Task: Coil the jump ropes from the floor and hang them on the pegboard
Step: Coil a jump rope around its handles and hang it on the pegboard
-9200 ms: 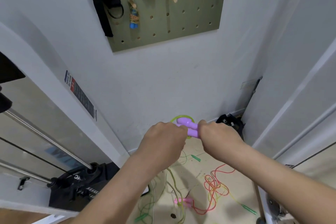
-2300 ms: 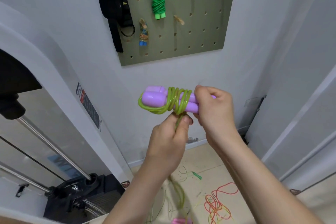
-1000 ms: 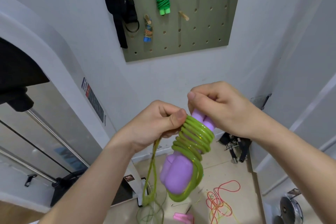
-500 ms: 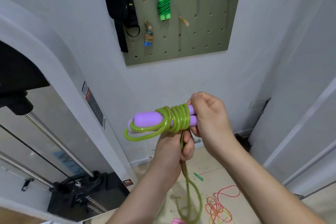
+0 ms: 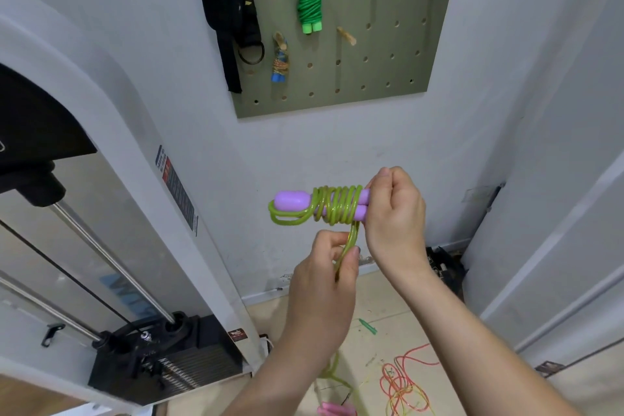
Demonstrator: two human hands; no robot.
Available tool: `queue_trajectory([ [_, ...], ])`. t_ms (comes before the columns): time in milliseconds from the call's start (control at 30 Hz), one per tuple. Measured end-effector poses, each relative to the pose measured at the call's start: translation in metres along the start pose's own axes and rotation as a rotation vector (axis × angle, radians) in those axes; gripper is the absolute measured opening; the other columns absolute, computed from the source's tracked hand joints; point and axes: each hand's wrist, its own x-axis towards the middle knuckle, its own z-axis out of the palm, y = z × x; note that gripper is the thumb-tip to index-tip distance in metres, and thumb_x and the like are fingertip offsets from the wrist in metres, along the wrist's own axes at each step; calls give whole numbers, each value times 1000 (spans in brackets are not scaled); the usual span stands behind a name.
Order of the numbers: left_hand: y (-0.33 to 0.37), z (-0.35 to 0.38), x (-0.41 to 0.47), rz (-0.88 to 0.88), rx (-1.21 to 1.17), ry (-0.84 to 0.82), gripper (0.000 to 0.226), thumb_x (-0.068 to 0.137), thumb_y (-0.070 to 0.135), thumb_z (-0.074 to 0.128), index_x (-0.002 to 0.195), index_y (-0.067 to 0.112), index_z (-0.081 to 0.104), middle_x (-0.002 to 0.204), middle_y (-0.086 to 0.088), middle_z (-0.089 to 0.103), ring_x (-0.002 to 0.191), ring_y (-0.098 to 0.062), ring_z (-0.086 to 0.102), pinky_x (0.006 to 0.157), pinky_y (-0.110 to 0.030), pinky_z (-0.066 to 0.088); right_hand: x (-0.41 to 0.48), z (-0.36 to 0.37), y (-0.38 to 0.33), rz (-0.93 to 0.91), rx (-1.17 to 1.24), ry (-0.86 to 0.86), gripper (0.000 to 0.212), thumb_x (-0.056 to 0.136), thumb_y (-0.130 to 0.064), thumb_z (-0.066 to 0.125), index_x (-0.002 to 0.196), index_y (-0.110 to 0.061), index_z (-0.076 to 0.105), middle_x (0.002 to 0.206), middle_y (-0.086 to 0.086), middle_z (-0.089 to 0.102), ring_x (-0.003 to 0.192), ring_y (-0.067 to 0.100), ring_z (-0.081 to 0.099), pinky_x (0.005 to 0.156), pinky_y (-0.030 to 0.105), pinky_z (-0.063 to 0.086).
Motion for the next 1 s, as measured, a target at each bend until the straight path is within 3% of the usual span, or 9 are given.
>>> queue_trajectory([
  [133, 0, -13, 3, 295, 598, -38, 8, 85, 28, 63, 91, 23, 59, 60, 4, 63, 53, -22, 60, 49, -31, 44, -2, 0, 17, -217, -290, -73, 32, 97, -36, 24, 76, -16, 38, 56, 2, 60, 56, 36, 57, 54, 41, 43],
  [233, 7, -18, 4, 364, 856, -119, 31, 53, 23, 84, 67, 22, 57, 43, 4, 51, 32, -18, 47, 37, -20, 25, -6, 0, 28, -339, -450, -114, 38, 95, -42, 14, 80, -16, 37, 52, 9, 58, 49, 41, 52, 49, 40, 40],
  [367, 15, -24, 7, 435, 965, -79, 48, 41, 17, 86, 78, 22, 55, 40, 5, 42, 27, -20, 32, 43, -16, 15, 3, -6, 31, -429, -620, -121, 38, 95, -36, 20, 80, -10, 44, 44, 11, 53, 37, 38, 47, 41, 31, 25],
  [500, 12, -32, 19, 583, 921, -102, 44, 49, 15, 89, 75, 24, 54, 46, 5, 45, 31, -19, 38, 42, -17, 19, 8, -12, 23, -517, -732, -174, 29, 94, -27, 33, 75, -9, 45, 33, 7, 40, 25, 29, 29, 45, 18, 2],
  [633, 6, -45, 35, 682, 742, -147, 19, 76, 38, 73, 67, 22, 66, 57, 5, 53, 45, -20, 53, 38, -23, 42, 10, -20, 23, -589, -772, -469, 41, 94, -44, 12, 81, -18, 41, 48, 7, 56, 40, 37, 48, 40, 32, 29],
  [733, 13, -53, 40, 526, 610, -199, 36, 80, 56, 47, 75, 31, 72, 66, 9, 64, 59, -16, 61, 49, -32, 51, 18, -28, 19, -603, -622, -603, 39, 90, -53, 6, 81, -26, 33, 58, 2, 62, 52, 37, 52, 53, 41, 44],
  [834, 22, -62, 45, 350, 481, -143, 41, 66, 67, 59, 72, 29, 73, 65, 9, 67, 63, -12, 61, 60, -32, 50, 18, -39, 5, -692, -552, -674, 28, 94, -48, 20, 77, -27, 28, 46, -6, 40, 43, 26, 34, 47, 33, 31],
  [900, 26, -70, 50, 267, 403, -125, 35, 60, 62, 73, 69, 28, 74, 63, 10, 67, 63, -7, 59, 62, -30, 47, 13, -46, -2, -683, -508, -738, 28, 96, -45, 27, 73, -30, 26, 44, -7, 26, 41, 16, 26, 49, 29, 23],
  [1000, 29, -71, 55, 159, 159, -222, 11, 66, 37, 81, 71, 30, 76, 68, 12, 70, 68, -4, 62, 67, -25, 48, 10, -51, -15, -489, -236, -803, 34, 97, -38, 38, 65, -29, 32, 48, -8, 33, 46, 11, 33, 49, 21, 26],
])
